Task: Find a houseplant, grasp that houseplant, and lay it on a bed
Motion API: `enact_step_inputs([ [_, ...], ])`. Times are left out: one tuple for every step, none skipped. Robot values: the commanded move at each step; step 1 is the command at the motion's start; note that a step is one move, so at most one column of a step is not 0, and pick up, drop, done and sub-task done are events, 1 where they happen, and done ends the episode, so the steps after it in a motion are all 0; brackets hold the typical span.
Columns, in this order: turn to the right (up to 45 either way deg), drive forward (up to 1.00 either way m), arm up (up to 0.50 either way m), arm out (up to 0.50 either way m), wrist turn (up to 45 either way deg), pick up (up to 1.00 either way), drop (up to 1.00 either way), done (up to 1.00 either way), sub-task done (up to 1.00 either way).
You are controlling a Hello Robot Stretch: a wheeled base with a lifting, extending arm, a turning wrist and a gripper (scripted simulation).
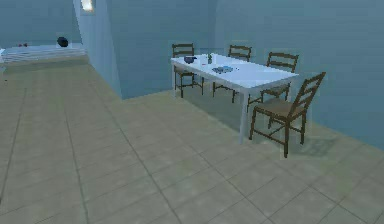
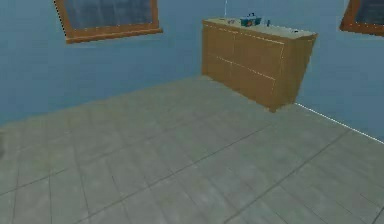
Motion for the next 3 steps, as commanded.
enact_step_inputs([
  [0.0,1.0,0.0,0.0,0.0,0.0,0.0,0.0,0.0],
  [-3.0,0.0,0.0,0.0,0.0,0.0,0.0,0.0,0.0],
  [0.0,1.0,0.0,0.0,0.0,0.0,0.0,0.0,0.0],
])
